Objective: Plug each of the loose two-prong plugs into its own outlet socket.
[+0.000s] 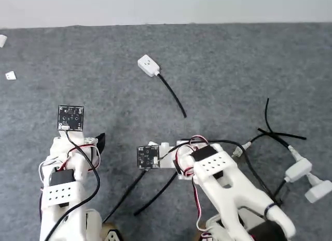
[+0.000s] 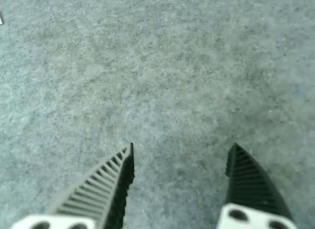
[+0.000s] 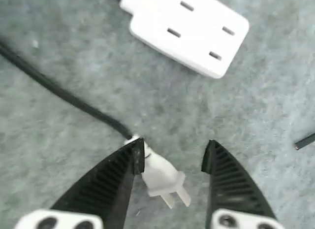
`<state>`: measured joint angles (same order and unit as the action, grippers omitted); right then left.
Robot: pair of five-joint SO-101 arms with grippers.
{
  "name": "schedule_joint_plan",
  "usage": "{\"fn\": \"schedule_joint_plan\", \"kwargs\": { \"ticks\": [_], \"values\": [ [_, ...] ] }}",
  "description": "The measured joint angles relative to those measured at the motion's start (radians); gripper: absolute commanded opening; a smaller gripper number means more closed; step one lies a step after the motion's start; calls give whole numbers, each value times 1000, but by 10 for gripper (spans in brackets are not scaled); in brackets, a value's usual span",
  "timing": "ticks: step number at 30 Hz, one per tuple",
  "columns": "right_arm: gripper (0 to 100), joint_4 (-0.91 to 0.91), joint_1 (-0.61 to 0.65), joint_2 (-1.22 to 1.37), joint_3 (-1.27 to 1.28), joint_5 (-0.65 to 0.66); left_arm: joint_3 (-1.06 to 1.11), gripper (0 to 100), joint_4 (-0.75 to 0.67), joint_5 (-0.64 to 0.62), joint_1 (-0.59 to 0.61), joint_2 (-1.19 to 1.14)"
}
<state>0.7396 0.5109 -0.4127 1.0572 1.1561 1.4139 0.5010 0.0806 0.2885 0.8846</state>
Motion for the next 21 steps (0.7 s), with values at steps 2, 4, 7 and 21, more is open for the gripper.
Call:
{"fn": "schedule_joint_plan", "kwargs": {
  "ticks": [2, 4, 7, 21],
  "values": [
    [100, -38, -9, 23, 0, 0, 0, 288, 0, 0, 0, 0],
    [104, -63, -17, 31, 0, 0, 0, 288, 0, 0, 0, 0],
    [102, -68, -17, 32, 0, 0, 0, 288, 0, 0, 0, 0],
    [208, 86, -25, -78, 9, 74, 0, 288, 0, 0, 0, 0]
  ]
}}
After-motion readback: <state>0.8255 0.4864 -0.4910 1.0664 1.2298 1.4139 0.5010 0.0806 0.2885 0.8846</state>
